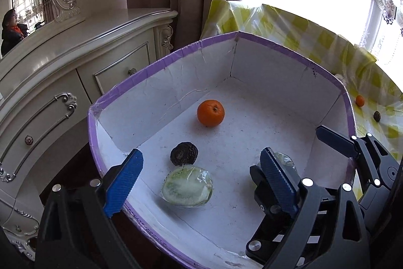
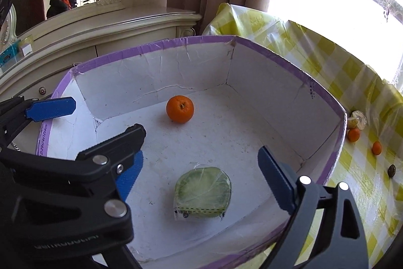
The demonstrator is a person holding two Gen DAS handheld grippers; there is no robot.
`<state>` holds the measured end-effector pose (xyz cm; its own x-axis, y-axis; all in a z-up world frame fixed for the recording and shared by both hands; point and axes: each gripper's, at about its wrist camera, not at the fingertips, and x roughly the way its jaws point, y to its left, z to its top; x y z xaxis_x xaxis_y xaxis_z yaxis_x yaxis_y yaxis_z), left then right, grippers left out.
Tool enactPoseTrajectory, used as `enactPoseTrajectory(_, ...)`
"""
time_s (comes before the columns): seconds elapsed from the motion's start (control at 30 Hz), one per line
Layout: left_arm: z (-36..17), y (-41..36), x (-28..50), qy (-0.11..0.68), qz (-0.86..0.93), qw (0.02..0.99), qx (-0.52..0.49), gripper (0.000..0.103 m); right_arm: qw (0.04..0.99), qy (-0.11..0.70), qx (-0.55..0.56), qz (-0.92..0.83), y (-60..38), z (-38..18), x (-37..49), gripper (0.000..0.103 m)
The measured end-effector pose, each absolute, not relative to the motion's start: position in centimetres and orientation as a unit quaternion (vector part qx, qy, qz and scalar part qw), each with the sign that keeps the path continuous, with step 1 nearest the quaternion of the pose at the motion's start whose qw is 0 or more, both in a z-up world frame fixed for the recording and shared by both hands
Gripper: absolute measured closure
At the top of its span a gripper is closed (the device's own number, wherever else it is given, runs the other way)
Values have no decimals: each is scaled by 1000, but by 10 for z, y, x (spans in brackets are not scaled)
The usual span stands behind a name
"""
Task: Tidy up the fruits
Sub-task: 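Move both open tools back over the remaining fruits on the tablecloth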
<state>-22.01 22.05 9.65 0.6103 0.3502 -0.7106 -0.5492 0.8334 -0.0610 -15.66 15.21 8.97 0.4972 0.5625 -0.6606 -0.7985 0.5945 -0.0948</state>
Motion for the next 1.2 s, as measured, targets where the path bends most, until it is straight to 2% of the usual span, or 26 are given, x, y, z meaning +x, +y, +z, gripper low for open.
enactPoseTrajectory(0.2,102,195,-223,307,278,899,-140,12,846,250,-179,437,132,94,-164,7)
enactPoseTrajectory(0.5,150,85,-217,107,253,960,-46,12,916,131,0,380,9,111,-131,2)
enactPoseTrajectory(0.67,149,16,-159,51,169,984,-26,12,956,162,59,239,-83,97,-62,2)
enactPoseTrajectory(0.77,139,-15,-96,86,127,988,-15,12,962,217,72,149,-137,79,0,2)
enactPoseTrajectory(0.93,89,-37,16,215,56,974,-37,12,952,289,77,69,-206,49,98,2)
enactPoseTrajectory(1.0,64,-37,50,260,49,963,-46,12,940,321,95,71,-222,38,133,8)
enactPoseTrajectory(1.13,36,-18,99,337,38,934,-107,12,934,345,77,57,-231,34,188,11)
enactPoseTrajectory(1.2,31,-5,112,350,47,926,-134,12,925,371,71,49,-232,28,213,20)
